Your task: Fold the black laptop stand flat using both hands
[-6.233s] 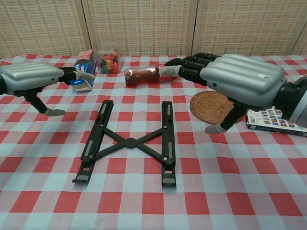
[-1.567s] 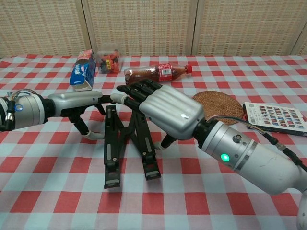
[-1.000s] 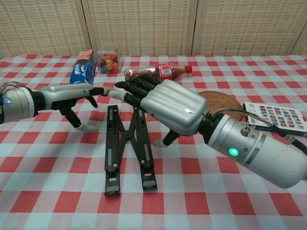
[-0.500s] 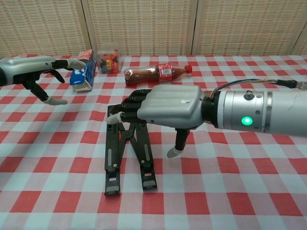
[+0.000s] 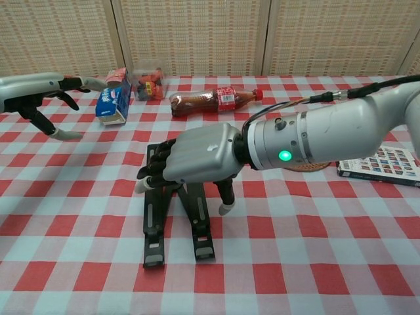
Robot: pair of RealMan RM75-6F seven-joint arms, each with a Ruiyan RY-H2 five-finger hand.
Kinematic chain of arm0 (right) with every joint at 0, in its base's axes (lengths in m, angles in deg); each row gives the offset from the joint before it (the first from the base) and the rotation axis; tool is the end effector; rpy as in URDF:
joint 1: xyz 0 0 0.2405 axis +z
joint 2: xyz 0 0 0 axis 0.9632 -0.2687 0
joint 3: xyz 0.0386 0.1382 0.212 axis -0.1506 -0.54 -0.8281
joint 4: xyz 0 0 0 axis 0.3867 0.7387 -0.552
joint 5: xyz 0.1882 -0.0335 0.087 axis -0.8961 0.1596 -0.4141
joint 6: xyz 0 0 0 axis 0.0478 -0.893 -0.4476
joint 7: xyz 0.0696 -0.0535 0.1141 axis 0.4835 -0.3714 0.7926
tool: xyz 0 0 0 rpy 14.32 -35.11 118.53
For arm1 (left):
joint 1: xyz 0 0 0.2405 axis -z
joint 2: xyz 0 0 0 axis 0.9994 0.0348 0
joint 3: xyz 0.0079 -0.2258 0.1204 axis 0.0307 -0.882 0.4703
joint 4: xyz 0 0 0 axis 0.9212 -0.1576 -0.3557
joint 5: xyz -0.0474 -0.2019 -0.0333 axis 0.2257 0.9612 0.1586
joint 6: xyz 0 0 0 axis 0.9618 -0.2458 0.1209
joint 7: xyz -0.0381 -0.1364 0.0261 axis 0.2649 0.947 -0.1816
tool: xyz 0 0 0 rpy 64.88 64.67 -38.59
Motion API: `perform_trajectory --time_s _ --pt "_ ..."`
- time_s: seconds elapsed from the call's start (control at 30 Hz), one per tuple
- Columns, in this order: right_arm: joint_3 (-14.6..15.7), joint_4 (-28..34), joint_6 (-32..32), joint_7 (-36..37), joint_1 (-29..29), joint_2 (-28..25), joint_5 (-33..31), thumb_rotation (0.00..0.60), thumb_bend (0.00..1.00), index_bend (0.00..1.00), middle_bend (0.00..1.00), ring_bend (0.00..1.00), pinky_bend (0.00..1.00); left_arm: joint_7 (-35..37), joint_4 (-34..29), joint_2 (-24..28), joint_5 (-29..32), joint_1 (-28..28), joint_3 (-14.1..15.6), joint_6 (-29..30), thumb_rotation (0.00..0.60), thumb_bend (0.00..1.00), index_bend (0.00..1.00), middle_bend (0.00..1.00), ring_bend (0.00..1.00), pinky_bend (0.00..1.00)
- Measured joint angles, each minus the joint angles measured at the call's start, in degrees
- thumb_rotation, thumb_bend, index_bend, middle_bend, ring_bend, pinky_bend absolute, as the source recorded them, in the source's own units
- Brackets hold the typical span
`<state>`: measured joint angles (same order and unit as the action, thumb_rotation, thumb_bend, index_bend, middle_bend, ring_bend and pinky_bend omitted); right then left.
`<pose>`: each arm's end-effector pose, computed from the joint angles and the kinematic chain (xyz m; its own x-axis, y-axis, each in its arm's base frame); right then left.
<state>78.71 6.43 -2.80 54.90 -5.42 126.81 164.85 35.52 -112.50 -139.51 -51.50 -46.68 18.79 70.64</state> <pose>-0.0394 -0.3334 -0.0948 0.8870 0.1224 0.4452 -0.0404 -0.9400 0.3387 -0.2233 0.3747 0.0553 0.2973 0.3400 0.8922 0.9295 -0.3168 -0.1890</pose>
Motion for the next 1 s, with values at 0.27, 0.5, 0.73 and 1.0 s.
perform_trajectory --time_s 0.27,0.5,0.73,1.0 --pt "0.9 -2.7 -1.7 1.3 2.7 2.2 0.6 0.6 0.01 0.0 0.0 0.0 0.0 1.8 1.2 0.2 -0.3 -0.7 0.1 0.2 0.596 0.28 0.0 0.0 0.01 0.2" --pt "1.0 -4.1 -2.7 1.7 4.7 3.4 0.5 0.6 0.06 0.0 0.0 0.0 0.0 3.0 2.0 0.2 -0.7 -1.2 0.1 0.6 0.596 0.28 0.0 0.0 0.01 0.2" --pt "1.7 -4.7 -1.5 2.3 5.2 4.2 0.9 0.6 0.08 0.0 0.06 0.0 0.0 2.6 3.2 -0.3 -1.4 -1.4 0.5 0.7 0.599 0.28 0.0 0.0 0.01 0.2" --pt "2.6 -5.6 -0.4 3.4 5.8 4.8 1.3 0.6 0.11 0.08 0.12 0.0 0.0 -0.8 4.8 -0.8 -2.2 -1.5 1.0 1.3 0.6 0.28 0.0 0.0 0.01 0.2"
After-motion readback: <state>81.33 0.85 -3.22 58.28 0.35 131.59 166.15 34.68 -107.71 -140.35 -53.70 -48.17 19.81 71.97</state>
